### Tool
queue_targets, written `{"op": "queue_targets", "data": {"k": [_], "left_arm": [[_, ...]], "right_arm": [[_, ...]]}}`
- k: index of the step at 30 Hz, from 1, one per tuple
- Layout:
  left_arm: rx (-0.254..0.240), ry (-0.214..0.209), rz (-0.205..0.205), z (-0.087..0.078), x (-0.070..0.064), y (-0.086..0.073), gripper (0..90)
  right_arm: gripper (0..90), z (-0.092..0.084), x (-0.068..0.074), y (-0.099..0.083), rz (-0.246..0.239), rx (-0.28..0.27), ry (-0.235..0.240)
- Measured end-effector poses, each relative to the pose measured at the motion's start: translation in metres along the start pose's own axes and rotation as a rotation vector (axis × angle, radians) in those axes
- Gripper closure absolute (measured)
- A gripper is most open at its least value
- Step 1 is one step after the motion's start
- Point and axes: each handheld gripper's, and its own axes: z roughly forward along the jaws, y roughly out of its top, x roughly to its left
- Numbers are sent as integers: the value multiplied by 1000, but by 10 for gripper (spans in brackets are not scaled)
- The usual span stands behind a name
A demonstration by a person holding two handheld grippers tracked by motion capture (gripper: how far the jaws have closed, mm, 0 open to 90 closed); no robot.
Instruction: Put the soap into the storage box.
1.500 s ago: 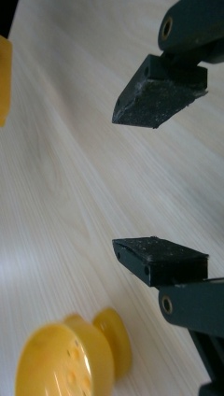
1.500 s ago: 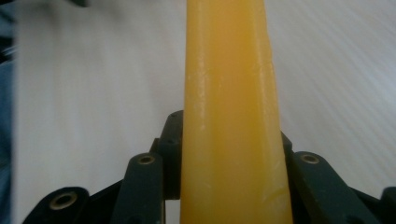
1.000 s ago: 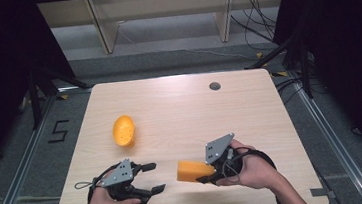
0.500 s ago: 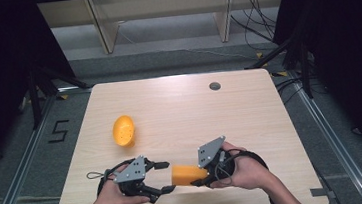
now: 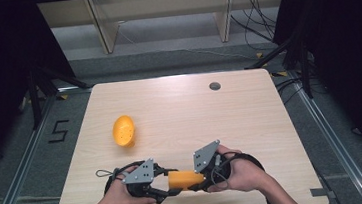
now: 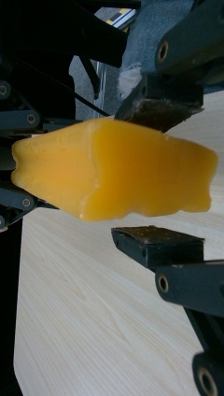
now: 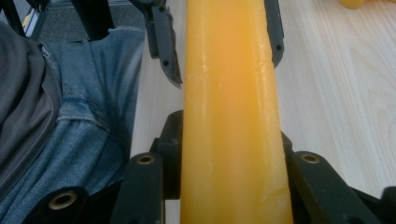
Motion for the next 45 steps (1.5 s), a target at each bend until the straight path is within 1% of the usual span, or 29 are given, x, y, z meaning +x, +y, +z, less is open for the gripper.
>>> {"op": "queue_targets", "data": {"k": [3,4,6,7,10,13,15,16,17,22,23,24,26,27,28,29,30,31,32,33,35,37,39,40,41,42,43,44,45], "left_arm": [[-8,-4,-14,0,0,0,481],[-2,-13,-15,0,0,0,481],[-15,-35,-28,2,0,0,522],[3,-44,-10,1,0,0,542],[3,-45,-13,2,-1,0,561],[6,-50,-22,3,-2,0,575],[-1,-61,-17,3,-3,0,580],[16,-61,4,2,-4,0,592],[12,-64,1,2,-5,0,595],[3,-62,6,0,-8,1,599],[-3,-58,11,0,-9,2,599],[-1,-56,16,-1,-9,2,600],[-7,-40,9,-3,-11,3,600],[-14,-44,7,-3,-11,3,600],[-15,-34,-3,-5,-11,3,601],[-15,-34,-3,-5,-11,3,601],[-19,-19,-18,-5,-12,1,601],[-10,-7,-11,-6,-11,0,601],[-12,9,-29,-7,-12,-2,601],[-4,23,-34,-9,-12,-3,601],[-2,98,-38,-16,-13,-6,601],[-13,112,-52,-19,-13,-7,601],[-34,177,-89,-28,-14,-8,601],[-34,177,-89,-28,-14,-8,601],[-45,195,-121,-30,-16,-10,601],[-55,233,-117,-34,-16,-12,601],[-50,274,-125,-37,-17,-13,601],[-64,308,-158,-38,-19,-15,601],[-73,342,-158,-40,-19,-16,601]], "right_arm": [[618,1,1,1,-5,-3,8],[618,1,4,1,22,-7,20],[618,3,1,3,-33,-17,18],[618,2,2,3,-21,-4,6],[618,2,3,4,-25,-9,2],[618,3,3,4,-41,-9,7],[618,3,5,5,-24,-15,26],[617,3,4,5,-54,-1,7],[617,3,5,5,-56,1,14],[615,3,7,5,-51,-9,27],[615,1,9,6,-31,1,29],[611,0,8,7,-52,-2,24],[606,0,8,7,-50,-8,31],[582,-1,8,7,-44,-11,18],[503,-3,8,7,-1,-41,15],[473,-5,7,6,9,-50,13],[473,-8,5,5,19,-58,-7],[418,-11,2,3,2,-68,-27],[418,-11,2,3,2,-68,-27],[376,-18,0,-1,29,-106,-48],[349,-27,-3,-7,58,-134,-84],[331,-32,-4,-11,80,-154,-102],[323,-44,-11,-27,166,-230,-183],[323,-44,-11,-27,166,-230,-183],[324,-48,-12,-34,205,-250,-211],[342,-53,-15,-47,268,-291,-269],[348,-54,-16,-53,301,-299,-294],[359,-55,-16,-59,342,-309,-334],[373,-56,-16,-66,384,-309,-362]]}}
